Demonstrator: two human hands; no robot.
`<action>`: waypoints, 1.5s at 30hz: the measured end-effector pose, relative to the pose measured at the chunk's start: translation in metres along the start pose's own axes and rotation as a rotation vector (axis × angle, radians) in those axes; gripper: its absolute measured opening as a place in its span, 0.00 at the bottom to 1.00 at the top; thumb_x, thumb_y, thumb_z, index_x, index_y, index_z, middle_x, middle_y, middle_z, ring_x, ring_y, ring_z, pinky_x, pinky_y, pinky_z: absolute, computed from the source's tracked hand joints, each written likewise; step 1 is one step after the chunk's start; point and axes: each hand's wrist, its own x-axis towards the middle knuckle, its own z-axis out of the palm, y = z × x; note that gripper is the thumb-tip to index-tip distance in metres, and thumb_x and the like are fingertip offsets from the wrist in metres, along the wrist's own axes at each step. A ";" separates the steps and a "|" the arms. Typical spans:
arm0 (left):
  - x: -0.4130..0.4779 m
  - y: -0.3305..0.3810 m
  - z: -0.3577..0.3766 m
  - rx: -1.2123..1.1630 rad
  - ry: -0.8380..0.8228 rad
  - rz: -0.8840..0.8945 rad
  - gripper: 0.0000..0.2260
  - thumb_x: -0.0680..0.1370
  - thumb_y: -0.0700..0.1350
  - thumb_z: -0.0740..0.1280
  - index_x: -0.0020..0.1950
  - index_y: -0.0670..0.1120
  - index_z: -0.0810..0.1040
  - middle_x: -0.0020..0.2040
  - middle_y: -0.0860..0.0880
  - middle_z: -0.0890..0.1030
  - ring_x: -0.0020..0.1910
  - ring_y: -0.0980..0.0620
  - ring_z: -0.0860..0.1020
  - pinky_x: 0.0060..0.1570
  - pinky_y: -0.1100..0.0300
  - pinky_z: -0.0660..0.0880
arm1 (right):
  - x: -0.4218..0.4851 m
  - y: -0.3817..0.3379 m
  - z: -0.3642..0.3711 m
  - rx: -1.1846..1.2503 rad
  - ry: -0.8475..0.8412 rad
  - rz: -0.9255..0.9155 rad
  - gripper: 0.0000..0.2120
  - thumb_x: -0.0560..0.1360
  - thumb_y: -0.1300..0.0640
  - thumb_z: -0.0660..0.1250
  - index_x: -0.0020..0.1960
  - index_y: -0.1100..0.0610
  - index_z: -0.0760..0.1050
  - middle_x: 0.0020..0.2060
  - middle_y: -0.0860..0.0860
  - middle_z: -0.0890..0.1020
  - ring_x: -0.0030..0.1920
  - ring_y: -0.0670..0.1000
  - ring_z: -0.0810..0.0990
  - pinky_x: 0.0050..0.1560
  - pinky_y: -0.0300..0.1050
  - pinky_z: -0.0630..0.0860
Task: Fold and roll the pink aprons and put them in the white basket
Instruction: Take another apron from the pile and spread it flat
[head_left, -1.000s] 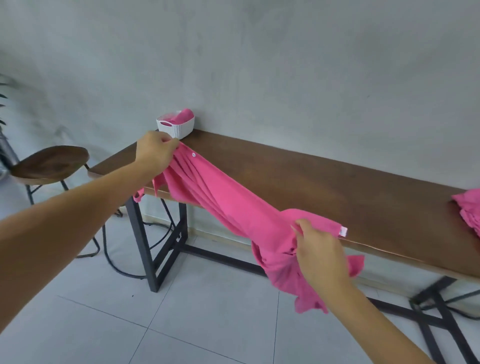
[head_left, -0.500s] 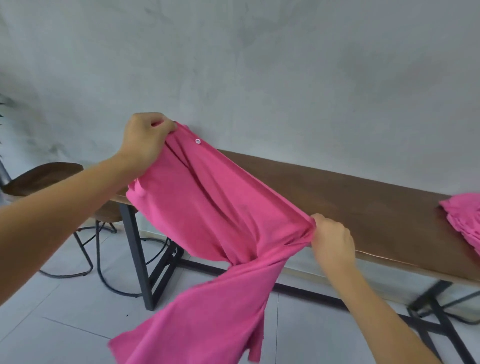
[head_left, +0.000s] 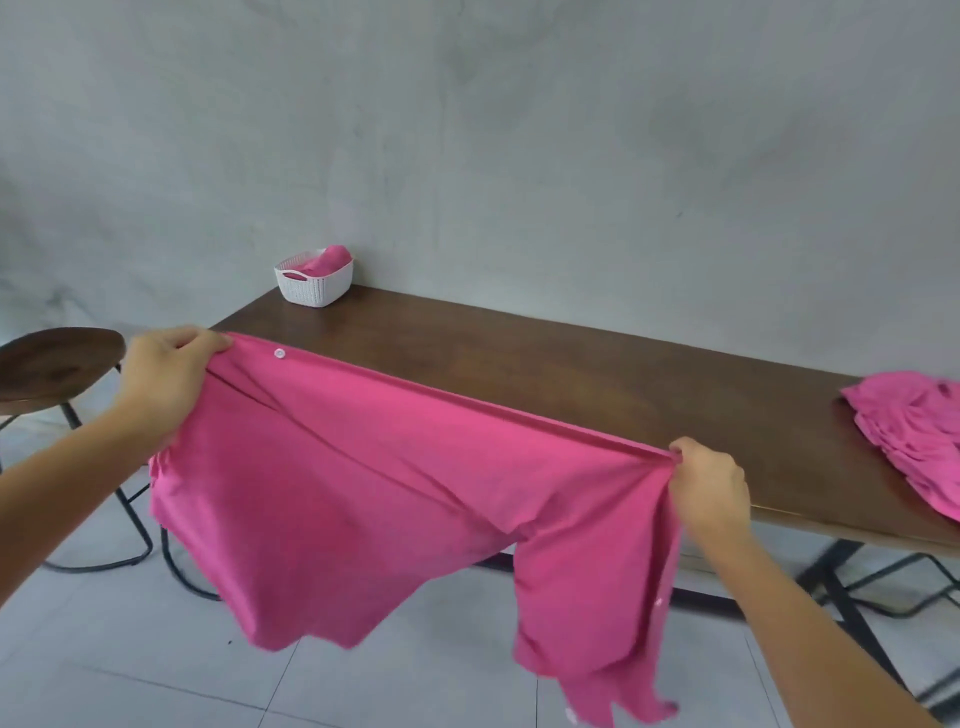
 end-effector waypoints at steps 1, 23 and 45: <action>0.000 -0.009 -0.001 0.010 0.009 -0.024 0.05 0.79 0.43 0.68 0.52 0.48 0.84 0.49 0.44 0.82 0.51 0.49 0.76 0.53 0.57 0.69 | 0.003 0.007 -0.002 -0.004 0.007 0.006 0.20 0.75 0.68 0.58 0.64 0.55 0.78 0.47 0.63 0.83 0.49 0.66 0.81 0.48 0.54 0.80; 0.021 -0.131 0.089 0.268 -0.236 -0.153 0.14 0.82 0.44 0.66 0.38 0.42 0.79 0.38 0.42 0.79 0.42 0.42 0.75 0.45 0.50 0.68 | 0.045 0.114 0.040 0.454 0.112 0.207 0.10 0.82 0.56 0.59 0.50 0.59 0.76 0.41 0.55 0.79 0.44 0.57 0.76 0.48 0.49 0.69; 0.048 -0.117 0.269 0.616 -0.369 -0.065 0.14 0.73 0.62 0.75 0.36 0.53 0.81 0.43 0.54 0.82 0.48 0.49 0.77 0.57 0.48 0.70 | 0.155 0.229 0.112 0.184 0.061 0.255 0.16 0.78 0.51 0.71 0.35 0.54 0.71 0.28 0.48 0.74 0.35 0.56 0.73 0.46 0.53 0.70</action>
